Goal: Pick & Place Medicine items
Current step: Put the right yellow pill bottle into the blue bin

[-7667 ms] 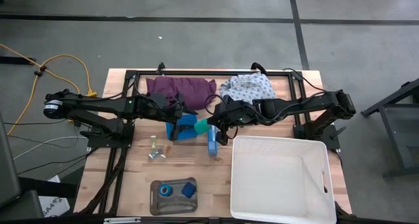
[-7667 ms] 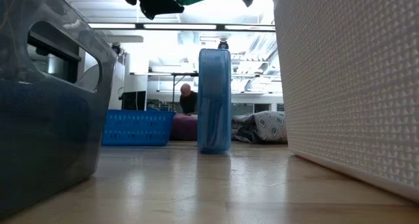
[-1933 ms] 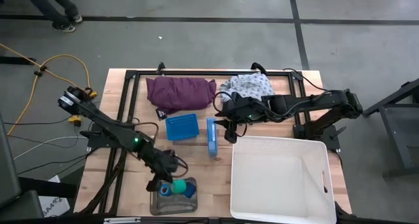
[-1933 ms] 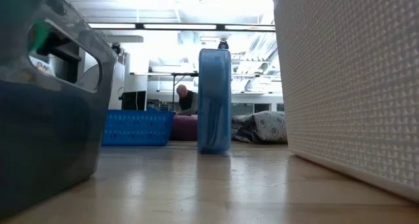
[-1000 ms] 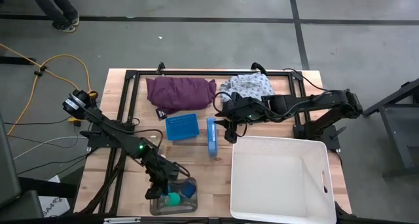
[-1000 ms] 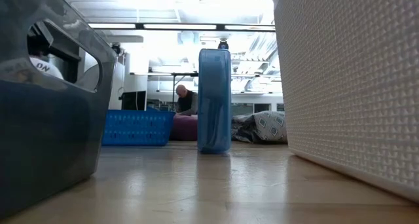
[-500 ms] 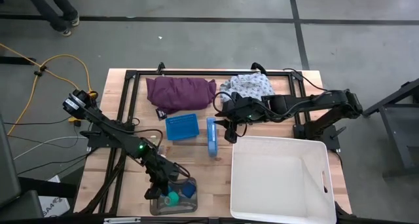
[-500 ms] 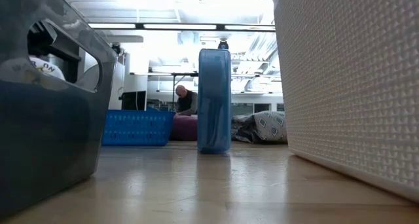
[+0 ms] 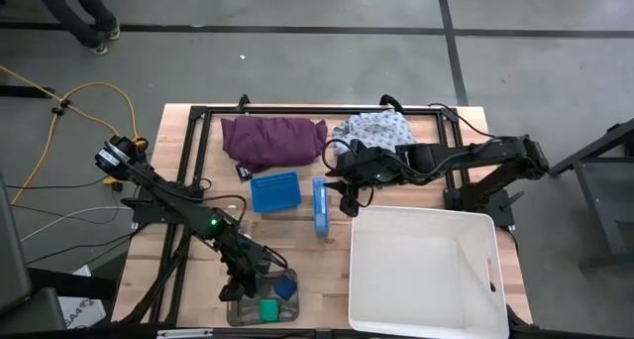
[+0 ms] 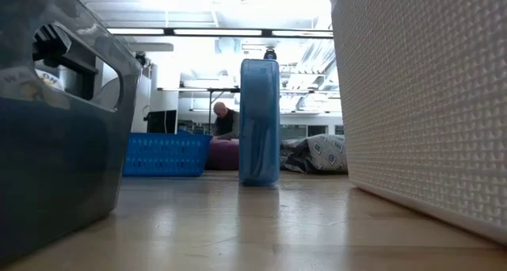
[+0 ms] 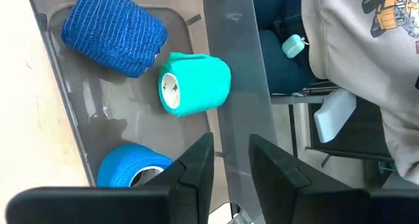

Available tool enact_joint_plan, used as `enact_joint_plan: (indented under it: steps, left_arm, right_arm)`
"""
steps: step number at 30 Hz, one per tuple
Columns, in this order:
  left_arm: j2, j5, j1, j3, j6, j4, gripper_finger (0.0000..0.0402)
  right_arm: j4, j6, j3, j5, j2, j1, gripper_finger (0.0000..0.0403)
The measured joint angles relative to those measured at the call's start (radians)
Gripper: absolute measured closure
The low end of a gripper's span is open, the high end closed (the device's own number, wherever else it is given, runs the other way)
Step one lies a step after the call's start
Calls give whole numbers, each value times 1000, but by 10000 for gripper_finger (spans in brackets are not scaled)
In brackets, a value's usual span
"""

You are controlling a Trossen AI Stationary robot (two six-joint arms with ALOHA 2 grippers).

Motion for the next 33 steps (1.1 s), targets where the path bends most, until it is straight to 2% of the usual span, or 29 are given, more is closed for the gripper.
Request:
enact_joint_plan:
  steps: [5, 11, 14, 22, 28, 33]
  left_arm:
    - [0, 1, 22, 0, 7, 2, 310]
    - [-2, -1, 125, 0, 84, 13, 310]
    - [-3, 3, 194, 0, 131, 13, 310]
    - [-80, 112, 444, 0, 235, -4, 310]
    - [-174, 105, 623, 0, 341, -102, 310]
    - [-266, 103, 709, 0, 406, -196, 310]
  right_arm:
    - [0, 0, 0, 0, 0, 0, 293]
    - [0, 0, 0, 0, 0, 0, 293]
    - [0, 0, 0, 0, 0, 0, 293]
    - [0, 0, 0, 0, 0, 0, 293]
    - [-11, 0, 0, 0, 0, 0, 293]
    - [-30, -4, 0, -4, 0, 0, 293]
